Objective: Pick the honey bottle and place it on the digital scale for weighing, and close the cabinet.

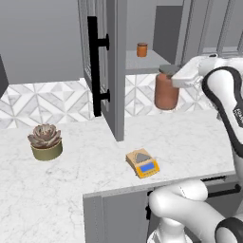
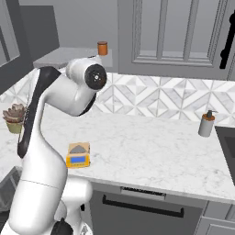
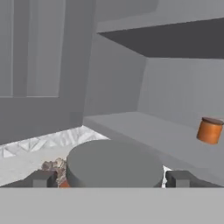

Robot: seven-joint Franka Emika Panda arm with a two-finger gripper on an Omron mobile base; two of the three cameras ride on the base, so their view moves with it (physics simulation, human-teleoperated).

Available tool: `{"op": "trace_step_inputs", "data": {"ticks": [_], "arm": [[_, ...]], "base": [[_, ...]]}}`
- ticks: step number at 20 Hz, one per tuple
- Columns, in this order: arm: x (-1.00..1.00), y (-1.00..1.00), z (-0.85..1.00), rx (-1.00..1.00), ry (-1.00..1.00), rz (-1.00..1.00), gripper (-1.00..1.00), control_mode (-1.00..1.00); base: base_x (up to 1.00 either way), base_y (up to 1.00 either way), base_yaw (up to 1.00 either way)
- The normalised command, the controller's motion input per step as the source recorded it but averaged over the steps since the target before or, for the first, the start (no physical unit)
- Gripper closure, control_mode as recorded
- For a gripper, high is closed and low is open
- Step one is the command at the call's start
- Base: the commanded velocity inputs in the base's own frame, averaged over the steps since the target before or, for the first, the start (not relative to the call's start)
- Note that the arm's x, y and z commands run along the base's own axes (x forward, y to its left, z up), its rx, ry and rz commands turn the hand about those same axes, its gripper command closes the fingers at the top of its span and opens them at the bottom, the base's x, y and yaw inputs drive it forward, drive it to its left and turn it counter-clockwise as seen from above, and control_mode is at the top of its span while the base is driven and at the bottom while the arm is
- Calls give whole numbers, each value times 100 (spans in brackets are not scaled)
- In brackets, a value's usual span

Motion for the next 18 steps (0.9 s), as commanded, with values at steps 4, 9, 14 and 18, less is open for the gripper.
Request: {"op": "trace_step_inputs", "data": {"ticks": [4,9,14,18], "arm": [[-1,-25,-79,-1,2,51,100,-100],[10,0,-78,0,-3,40,100,-100],[32,2,-65,0,1,21,100,-100],[32,16,-62,-5,5,7,100,-100]], "base": [[0,0,0],[0,0,0],[0,0,0],[0,0,0]]}}
